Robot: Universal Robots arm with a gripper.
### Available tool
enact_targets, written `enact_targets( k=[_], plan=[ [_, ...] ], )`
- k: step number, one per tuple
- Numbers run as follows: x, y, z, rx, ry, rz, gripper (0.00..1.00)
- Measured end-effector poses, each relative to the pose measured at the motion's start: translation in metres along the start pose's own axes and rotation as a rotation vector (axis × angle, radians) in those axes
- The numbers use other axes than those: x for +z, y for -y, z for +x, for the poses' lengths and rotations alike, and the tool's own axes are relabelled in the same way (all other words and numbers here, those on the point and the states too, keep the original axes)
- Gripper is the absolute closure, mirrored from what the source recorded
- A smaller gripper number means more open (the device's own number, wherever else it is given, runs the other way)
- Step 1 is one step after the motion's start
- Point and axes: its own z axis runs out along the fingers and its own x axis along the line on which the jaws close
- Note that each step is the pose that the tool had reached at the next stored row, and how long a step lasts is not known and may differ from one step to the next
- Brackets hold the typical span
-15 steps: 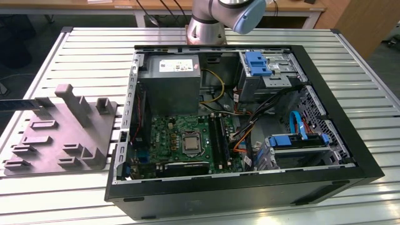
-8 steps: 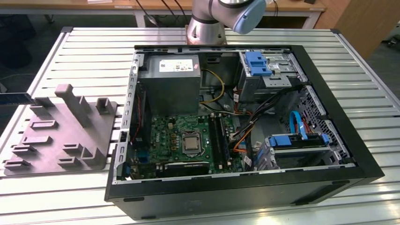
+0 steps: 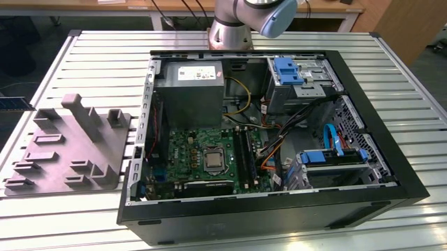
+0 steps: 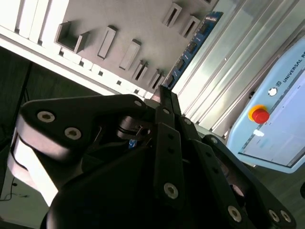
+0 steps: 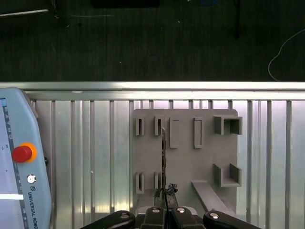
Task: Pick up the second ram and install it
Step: 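Pick up the second ram and move it above second insertion slot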
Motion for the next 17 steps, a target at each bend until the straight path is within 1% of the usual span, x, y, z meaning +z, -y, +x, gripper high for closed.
enact_targets(
  k=[8,11,16,17],
  plan=[
    [-0.0004,0.0010,-0.0002,0.000,-0.0003,-0.0004,0.89],
    [-0.0001,0.0058,-0.0001,0.000,-0.0002,-0.0002,0.89],
    [0.0002,0.0163,-0.0003,0.000,-0.0001,-0.0001,0.89],
    [0.0003,0.0170,-0.0003,0.000,0.0000,0.0000,0.89]
  ],
)
